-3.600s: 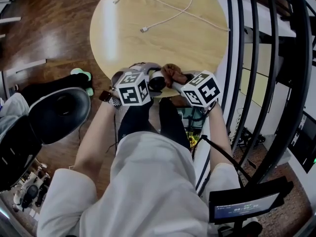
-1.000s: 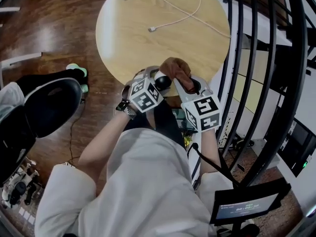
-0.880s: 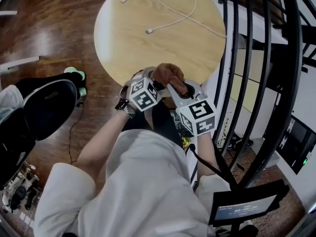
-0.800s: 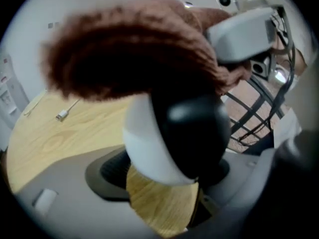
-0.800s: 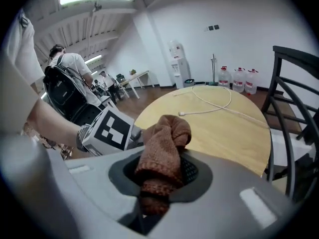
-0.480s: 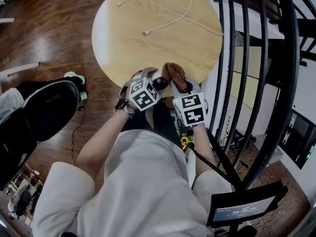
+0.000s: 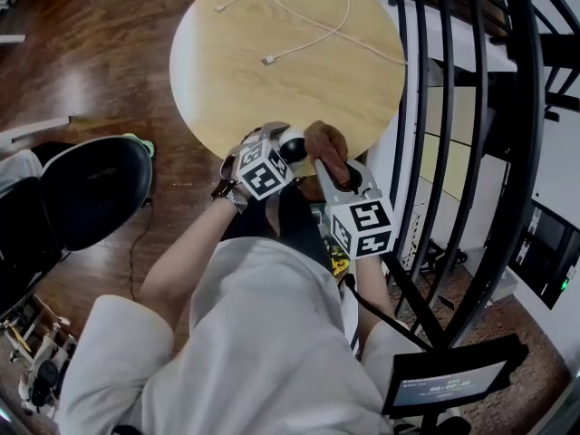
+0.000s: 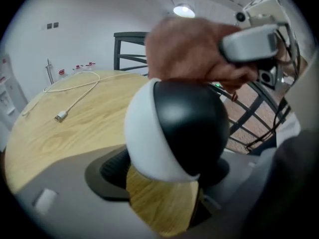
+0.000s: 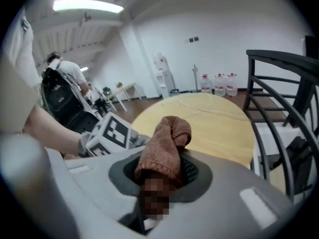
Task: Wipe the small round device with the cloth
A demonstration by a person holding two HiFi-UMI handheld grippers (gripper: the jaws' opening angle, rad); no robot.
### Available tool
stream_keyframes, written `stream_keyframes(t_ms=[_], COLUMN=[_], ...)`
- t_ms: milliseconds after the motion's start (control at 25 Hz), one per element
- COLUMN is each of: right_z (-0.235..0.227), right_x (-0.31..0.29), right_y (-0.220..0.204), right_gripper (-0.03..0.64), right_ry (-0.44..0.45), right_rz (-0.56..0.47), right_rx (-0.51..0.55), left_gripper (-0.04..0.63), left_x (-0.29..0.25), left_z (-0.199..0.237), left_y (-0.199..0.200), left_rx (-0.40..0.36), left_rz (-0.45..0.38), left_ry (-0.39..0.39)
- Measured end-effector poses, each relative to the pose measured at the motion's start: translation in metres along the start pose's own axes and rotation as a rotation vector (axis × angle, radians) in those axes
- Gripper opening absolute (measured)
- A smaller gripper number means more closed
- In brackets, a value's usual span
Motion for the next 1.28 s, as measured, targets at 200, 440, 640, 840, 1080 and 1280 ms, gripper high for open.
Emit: stream_keyframes(t_ms=[200,440,640,840,1080,1280], right_z=[0.034,0.034,0.015,-0.010,-0.038,-0.051], right_x=[-0.023,-0.033,-0.026,-0.029,-0.026,0.002], right_y=[0.003,0.001,-0.015,-0.032,-0.049,-0.047], right_gripper=[0.089,0.089,0.089,0.089,0.089,0.089], right_ry=[0.078,0.079,0.036,-0.019,-0.061,-0.084], right_rz=[0.041,0.006,-0.007,0.049,0.073,-0.022], right_rx=[0.040,0.068,-0.005,-0.063,-0.206,-0.231], left_gripper=[0.350,0.347,0.347,0.345,0.342,0.336], left_x=[0.003,0.004,0.002,0.000,0.003,0.037], left_z=[-0.002,0.001,-0.001,0.001,0.000,-0.014], left_y=[0.002,0.000,-0.001,-0.001,-0.002,-0.006], left_rx=[0.031,0.029,0.028,0.036,0.047,0.046], left_rz=[-0.061,-0.067,-0.053,-0.052,-0.054,-0.087], left_ry=[-0.004,0.004,0.003,0.006,0.019,0.048])
Point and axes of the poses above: the fingertips, and each gripper's own axes: x backward along the fingers, z to its left, y out of its top, the point moved 4 cm from there along x, backward along the fingers, and after that the axes turned 9 degrees about z, right-handed, at the moved point
